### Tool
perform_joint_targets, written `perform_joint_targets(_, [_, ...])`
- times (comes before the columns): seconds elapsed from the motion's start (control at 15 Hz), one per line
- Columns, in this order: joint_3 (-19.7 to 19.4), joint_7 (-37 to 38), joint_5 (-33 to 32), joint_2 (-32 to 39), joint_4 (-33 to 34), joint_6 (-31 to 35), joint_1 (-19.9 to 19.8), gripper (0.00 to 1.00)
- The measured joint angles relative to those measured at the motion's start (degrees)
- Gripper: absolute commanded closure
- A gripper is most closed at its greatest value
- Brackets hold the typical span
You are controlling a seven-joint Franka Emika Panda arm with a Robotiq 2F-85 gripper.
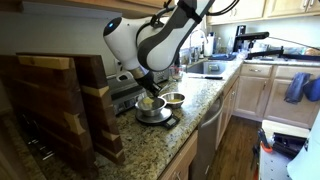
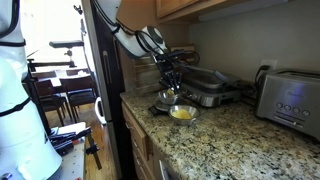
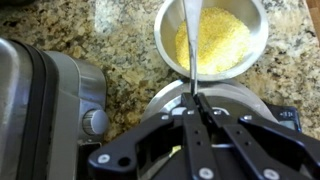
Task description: Use the silver spoon to spoon out some of the contents from the bowl on the right into the bowl on the left
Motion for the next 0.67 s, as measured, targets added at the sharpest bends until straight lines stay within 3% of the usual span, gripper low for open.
perform_joint_targets(0.27, [-0.1,6.6,-5.4,-2.5,-4.1,3.4,0.0,0.97])
perform_joint_targets(0.67, [-1.4,20.4,-19.1,-5.2,-9.0,9.6,-0.2,0.97])
